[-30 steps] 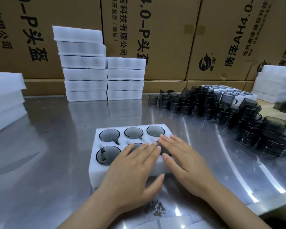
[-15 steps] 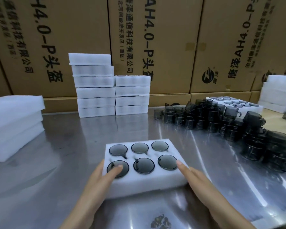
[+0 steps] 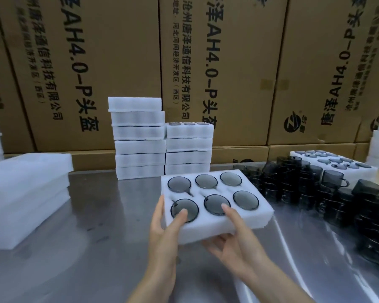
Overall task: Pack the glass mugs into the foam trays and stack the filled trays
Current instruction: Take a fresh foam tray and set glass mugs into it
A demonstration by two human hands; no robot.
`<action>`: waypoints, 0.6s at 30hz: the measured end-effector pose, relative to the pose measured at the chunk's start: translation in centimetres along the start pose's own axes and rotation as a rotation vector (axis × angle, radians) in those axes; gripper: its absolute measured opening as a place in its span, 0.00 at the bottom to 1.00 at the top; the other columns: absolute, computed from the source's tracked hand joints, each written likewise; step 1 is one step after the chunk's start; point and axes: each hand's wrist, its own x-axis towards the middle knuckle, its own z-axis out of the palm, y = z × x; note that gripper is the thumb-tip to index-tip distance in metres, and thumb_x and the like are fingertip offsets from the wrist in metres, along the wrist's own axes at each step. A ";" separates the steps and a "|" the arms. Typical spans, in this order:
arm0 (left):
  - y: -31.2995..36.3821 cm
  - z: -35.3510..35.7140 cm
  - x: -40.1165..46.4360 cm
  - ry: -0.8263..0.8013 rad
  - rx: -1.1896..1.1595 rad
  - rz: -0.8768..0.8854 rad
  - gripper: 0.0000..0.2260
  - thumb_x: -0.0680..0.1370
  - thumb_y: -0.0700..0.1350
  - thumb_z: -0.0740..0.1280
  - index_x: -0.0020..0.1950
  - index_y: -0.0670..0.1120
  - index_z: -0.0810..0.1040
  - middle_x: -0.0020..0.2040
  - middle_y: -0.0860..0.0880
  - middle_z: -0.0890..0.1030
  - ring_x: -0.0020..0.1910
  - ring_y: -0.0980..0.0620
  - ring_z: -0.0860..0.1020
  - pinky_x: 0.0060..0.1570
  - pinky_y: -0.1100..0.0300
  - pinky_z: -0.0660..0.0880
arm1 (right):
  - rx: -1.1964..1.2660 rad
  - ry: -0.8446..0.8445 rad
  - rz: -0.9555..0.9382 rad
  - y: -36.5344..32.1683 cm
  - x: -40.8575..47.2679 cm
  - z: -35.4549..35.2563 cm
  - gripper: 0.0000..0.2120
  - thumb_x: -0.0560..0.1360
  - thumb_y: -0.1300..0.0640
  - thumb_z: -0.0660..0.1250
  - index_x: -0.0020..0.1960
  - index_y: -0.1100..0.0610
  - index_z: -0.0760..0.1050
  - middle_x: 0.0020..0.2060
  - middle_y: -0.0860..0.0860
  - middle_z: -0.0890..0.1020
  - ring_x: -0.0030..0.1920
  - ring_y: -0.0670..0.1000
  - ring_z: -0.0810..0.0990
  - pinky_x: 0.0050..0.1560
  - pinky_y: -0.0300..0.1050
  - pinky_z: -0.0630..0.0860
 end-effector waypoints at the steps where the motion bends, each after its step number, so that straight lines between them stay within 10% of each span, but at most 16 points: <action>1: 0.0 0.1 0.8 -0.001 0.015 0.009 0.28 0.70 0.53 0.73 0.68 0.63 0.70 0.62 0.59 0.78 0.60 0.52 0.77 0.52 0.51 0.76 | -0.020 0.053 0.005 -0.3 1.4 0.2 0.18 0.71 0.52 0.70 0.59 0.57 0.77 0.50 0.57 0.84 0.49 0.57 0.84 0.45 0.52 0.80; 8: -3.1 -2.8 8.1 -0.030 0.405 0.027 0.20 0.81 0.51 0.58 0.73 0.53 0.62 0.75 0.51 0.60 0.73 0.54 0.61 0.74 0.57 0.52 | -0.014 0.165 -0.031 -6.2 13.2 3.5 0.16 0.71 0.50 0.71 0.54 0.56 0.74 0.47 0.55 0.83 0.46 0.53 0.82 0.39 0.50 0.78; 12: -4.4 -3.7 11.6 -0.009 0.628 0.071 0.16 0.80 0.43 0.62 0.68 0.49 0.69 0.66 0.50 0.70 0.48 0.66 0.73 0.48 0.81 0.61 | 0.027 0.117 -0.154 -11.5 20.6 7.9 0.21 0.71 0.49 0.72 0.58 0.56 0.71 0.50 0.56 0.80 0.46 0.54 0.80 0.38 0.51 0.77; 18: -5.8 -3.7 14.0 0.024 0.673 0.096 0.10 0.74 0.36 0.68 0.45 0.50 0.84 0.34 0.56 0.81 0.32 0.68 0.77 0.36 0.75 0.70 | 0.035 0.059 -0.239 -17.7 29.7 14.0 0.20 0.69 0.50 0.74 0.51 0.59 0.69 0.45 0.56 0.78 0.41 0.54 0.80 0.26 0.48 0.78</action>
